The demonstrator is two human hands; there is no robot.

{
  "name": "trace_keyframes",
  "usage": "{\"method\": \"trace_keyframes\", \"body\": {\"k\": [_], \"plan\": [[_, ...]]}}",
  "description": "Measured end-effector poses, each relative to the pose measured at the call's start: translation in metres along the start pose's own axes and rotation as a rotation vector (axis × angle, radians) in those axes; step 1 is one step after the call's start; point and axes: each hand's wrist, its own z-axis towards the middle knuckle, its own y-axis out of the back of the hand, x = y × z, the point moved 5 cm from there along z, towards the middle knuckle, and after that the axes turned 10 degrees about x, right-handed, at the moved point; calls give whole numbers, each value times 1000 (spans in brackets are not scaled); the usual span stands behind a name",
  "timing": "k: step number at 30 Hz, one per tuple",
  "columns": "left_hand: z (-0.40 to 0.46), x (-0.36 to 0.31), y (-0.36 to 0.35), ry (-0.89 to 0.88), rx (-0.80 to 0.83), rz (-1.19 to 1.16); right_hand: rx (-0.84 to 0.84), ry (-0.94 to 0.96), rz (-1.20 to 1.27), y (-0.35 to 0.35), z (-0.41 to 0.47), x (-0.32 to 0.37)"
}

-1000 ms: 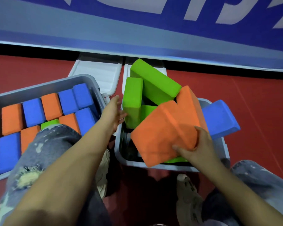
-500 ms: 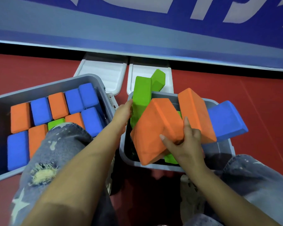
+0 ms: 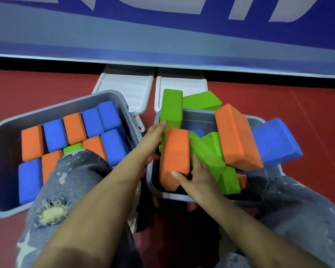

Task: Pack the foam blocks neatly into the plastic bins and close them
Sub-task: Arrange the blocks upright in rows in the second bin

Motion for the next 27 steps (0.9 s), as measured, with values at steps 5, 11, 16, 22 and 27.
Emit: {"method": "trace_keyframes", "body": {"k": [5,11,16,22,27], "plan": [[-2,9,1,-16,7,81,78,60,52,-20,9,-4],[0,20,7,-7,-6,96,123,-68,452,-19,33,-3],[0,37,10,84,-31,154,351,-179,543,-31,40,-13],[-2,75,15,201,-76,378,283,-117,109,-68,55,-33],[8,83,19,247,-69,420,320,-64,135,-71,67,-37]]}}
